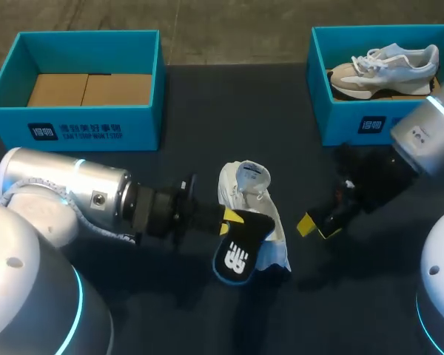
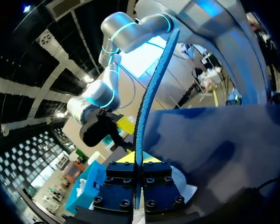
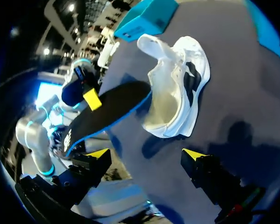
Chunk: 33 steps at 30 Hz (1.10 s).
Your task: Take the shoe out of the shoebox, open the shoe tongue, remove and reinsert the insole, then place the shoe into the shoebox
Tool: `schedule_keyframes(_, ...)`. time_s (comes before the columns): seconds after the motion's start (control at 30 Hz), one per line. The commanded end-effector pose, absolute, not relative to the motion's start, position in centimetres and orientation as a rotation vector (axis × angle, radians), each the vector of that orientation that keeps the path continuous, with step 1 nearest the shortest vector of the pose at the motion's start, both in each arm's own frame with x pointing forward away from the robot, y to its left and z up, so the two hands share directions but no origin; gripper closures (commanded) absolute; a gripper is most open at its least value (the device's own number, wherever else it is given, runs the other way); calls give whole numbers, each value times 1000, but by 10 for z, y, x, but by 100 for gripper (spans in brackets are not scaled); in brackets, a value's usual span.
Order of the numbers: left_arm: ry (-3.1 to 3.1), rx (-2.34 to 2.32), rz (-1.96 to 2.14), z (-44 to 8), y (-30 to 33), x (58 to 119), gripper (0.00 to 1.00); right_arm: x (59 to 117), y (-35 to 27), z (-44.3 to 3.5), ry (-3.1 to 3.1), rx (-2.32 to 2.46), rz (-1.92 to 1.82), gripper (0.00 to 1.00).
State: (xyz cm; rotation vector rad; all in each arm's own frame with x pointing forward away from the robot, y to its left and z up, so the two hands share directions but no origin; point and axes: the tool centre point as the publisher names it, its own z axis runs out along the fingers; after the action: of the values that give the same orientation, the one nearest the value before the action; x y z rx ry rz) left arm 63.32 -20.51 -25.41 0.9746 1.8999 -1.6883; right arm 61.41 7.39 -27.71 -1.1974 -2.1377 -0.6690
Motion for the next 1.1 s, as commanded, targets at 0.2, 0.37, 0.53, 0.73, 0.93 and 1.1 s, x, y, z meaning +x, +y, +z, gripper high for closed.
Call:
schedule_keyframes(0.2, 1906, 928, -1599, -251, -211, 619, 100, 620, 79, -276, -2353, -1003, -566, 0)
schedule_keyframes(0.37, 1932, 911, -1640, -256, -217, 620, 100, 623, 77, -280, -2431, -945, -561, 0)
schedule_keyframes(0.53, 1959, 896, -1673, -260, -222, 621, 100, 625, 65, -297, -2569, -809, -626, 0)
schedule_keyframes(0.73, 1986, 889, -1680, -263, -230, 620, 100, 624, 59, -315, -2691, -676, -676, 0)
schedule_keyframes(0.93, 1986, 889, -1680, -263, -230, 620, 100, 624, 59, -315, -2691, -676, -676, 0)
schedule_keyframes(1.1, 1990, 868, -1678, -265, -231, 620, 100, 623, 62, -314, -2727, -645, -658, 0)
